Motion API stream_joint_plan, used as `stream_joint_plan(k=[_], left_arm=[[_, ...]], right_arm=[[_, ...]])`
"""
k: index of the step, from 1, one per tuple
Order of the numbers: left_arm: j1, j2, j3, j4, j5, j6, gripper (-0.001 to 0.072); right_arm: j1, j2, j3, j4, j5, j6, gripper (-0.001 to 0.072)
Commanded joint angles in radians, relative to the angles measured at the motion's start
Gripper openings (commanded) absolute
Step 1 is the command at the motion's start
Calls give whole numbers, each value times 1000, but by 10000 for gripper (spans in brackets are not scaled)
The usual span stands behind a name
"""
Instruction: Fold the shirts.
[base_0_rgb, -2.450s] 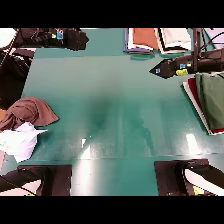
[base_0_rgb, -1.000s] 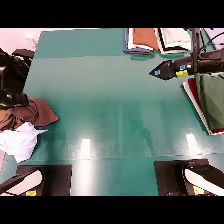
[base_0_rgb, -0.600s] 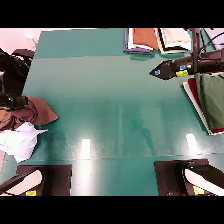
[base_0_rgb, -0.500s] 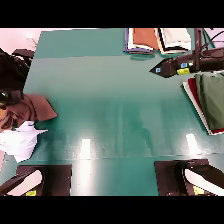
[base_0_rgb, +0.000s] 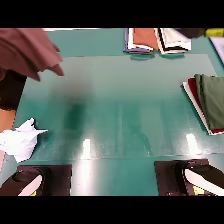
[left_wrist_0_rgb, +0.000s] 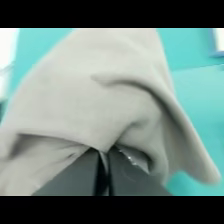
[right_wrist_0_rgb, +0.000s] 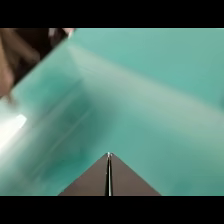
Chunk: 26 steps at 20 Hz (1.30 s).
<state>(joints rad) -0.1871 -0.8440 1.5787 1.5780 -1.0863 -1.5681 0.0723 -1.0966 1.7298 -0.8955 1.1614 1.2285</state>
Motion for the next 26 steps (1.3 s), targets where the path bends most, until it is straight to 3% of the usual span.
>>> stream_joint_plan(k=[1, 7, 10, 11, 12, 13, 15, 18, 22, 23, 24, 26], left_arm=[[-238, -20, 61, 0, -12, -10, 28], [-489, -298, 60, -71, -160, -21, 31], [-563, -472, 60, -196, -129, 6, 34], [-573, -521, 60, -248, -105, 8, 69], [-577, -568, 60, -305, -73, 24, 415], [-576, -602, 60, -349, -42, 28, 644], [-556, -623, 60, -342, 3, 29, 648], [-435, -603, 75, -333, -18, 29, 648], [-197, -577, 75, -329, -114, 26, 648], [-150, -576, 74, -329, -137, 24, 649], [-108, -576, 74, -329, -152, 24, 648], [-53, -576, 74, -329, -155, 24, 649]], right_arm=[[-11, -1, 106, -76, -21, 1, 19], [-113, -1, 127, -74, 79, 55, 19], [-158, -1, 127, -74, 138, 55, 19], [-171, -1, 127, -74, 159, 54, 19], [-185, -1, 126, -74, 179, 54, 20], [-198, -1, 126, -74, 203, 55, 27], [-226, -13, 126, -74, 279, 57, 331], [-263, -29, 41, -74, 422, 58, 331], [-319, 34, -372, -76, 367, 57, 334], [-328, 50, -505, -76, 334, 57, 392], [-335, 58, -625, -75, 299, 56, 496], [-330, 53, -844, -72, 209, 56, 508]])
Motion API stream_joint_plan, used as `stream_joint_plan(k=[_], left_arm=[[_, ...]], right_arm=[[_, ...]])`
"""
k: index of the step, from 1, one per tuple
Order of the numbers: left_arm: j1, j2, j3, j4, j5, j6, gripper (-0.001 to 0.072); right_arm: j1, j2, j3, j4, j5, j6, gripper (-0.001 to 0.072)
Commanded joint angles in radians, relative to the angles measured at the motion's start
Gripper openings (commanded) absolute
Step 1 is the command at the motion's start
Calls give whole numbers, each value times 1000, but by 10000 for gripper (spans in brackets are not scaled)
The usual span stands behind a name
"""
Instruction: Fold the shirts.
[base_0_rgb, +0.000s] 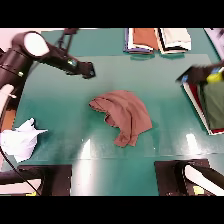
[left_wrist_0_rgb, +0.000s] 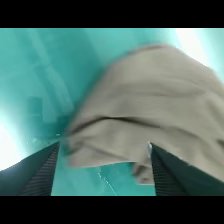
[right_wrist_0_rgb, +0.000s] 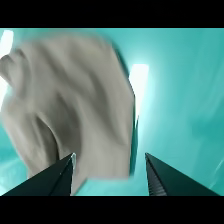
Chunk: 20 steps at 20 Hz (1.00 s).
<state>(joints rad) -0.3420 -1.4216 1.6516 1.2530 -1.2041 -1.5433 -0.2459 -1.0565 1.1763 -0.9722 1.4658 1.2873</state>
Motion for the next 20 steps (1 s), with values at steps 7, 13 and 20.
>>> stream_joint_plan(k=[7, 13, 20], left_arm=[[130, 2, 1, 4, -34, 8, 649], [130, 2, 1, 65, -61, 19, 648], [130, 2, -245, -29, -15, 19, 649]], right_arm=[[216, -161, -535, 14, -329, -6, 507], [325, -251, -412, -12, -383, -7, 108], [311, -251, -205, -71, -261, -6, 18]])
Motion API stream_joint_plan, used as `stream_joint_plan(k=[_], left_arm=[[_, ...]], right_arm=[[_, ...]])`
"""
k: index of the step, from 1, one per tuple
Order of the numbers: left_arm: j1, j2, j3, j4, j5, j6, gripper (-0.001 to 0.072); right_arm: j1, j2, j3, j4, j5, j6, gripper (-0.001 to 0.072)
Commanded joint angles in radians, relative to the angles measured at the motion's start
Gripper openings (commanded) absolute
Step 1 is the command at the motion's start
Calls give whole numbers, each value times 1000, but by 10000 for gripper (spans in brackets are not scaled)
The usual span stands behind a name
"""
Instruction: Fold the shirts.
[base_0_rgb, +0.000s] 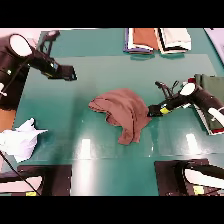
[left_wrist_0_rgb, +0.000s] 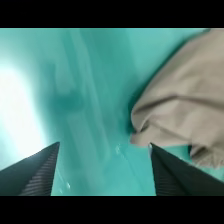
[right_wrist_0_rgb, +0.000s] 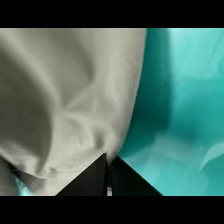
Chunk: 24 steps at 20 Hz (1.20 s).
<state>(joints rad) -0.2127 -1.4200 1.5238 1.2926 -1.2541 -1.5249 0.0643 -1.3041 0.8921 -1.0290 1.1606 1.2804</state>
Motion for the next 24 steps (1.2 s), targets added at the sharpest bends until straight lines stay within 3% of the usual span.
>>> stream_joint_plan(k=[1, 6, 10, 11, 13, 14, 17, 24], left_arm=[[0, 0, -191, -128, 74, 13, 649], [0, -1, -478, -431, 322, 130, 649], [-71, -9, -518, -468, 414, 177, 648], [-95, -14, -518, -453, 439, 175, 534], [-108, -15, -518, -448, 453, 172, 107], [-104, -15, -511, -441, 450, 172, 32], [-42, 21, -437, -436, 383, 172, 30], [61, 433, -12, -260, 358, 173, 30]], right_arm=[[5, -3, 109, -13, 47, 2, 18], [18, -3, 191, -12, 48, 7, 19], [18, -3, 193, -12, 65, 14, 18], [18, -3, 193, -13, 74, 22, 18], [18, -2, 193, -13, 81, 23, 18], [18, 6, 193, -14, 79, 23, 18], [-7, 79, 222, -19, 63, 22, 18], [-137, 340, 604, -19, 83, 24, 18]])
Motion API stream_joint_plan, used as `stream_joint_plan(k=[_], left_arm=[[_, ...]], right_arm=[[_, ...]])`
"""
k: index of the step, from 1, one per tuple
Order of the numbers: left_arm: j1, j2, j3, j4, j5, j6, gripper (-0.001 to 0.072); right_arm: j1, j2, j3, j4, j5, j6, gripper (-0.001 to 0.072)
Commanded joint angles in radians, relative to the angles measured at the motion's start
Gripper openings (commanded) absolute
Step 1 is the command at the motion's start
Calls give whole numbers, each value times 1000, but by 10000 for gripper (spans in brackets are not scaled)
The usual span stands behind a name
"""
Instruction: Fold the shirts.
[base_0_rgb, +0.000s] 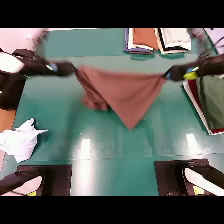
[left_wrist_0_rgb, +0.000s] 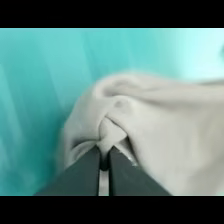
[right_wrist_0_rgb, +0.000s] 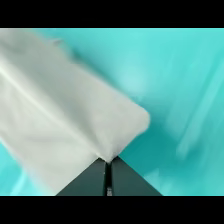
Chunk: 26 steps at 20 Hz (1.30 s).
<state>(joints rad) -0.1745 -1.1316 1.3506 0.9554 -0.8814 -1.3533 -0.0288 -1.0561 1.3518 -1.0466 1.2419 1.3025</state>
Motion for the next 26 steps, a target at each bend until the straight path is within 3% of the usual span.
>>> stream_joint_plan(k=[1, 5, 10, 16, 20, 23, 24, 25, 26], left_arm=[[23, 185, 216, 78, -32, 2, 30], [12, 266, 346, 70, -119, 28, 30], [12, 204, 306, 79, -271, 28, 29], [-16, 158, -155, 105, -266, 103, 29], [-206, 158, -456, 127, -227, 111, 30], [-346, 157, -543, 122, -264, 117, 33], [-374, 158, -544, 117, -284, 117, 66], [-386, 159, -544, 104, -290, 116, 318], [-386, 159, -540, 89, -287, 110, 506]], right_arm=[[-55, 120, 191, -1, 5, 7, 17], [-93, 165, 353, -2, 72, 18, 17], [-95, 89, 418, -2, 191, 51, 17], [-95, 46, 79, -56, 166, 51, 17], [-95, 47, -100, -130, 167, 51, 17], [-95, 47, -183, -134, 166, 51, 17], [-95, 47, -202, -134, 163, 51, 17], [-95, 47, -214, -134, 161, 51, 17], [-95, 47, -218, -134, 159, 51, 17]])
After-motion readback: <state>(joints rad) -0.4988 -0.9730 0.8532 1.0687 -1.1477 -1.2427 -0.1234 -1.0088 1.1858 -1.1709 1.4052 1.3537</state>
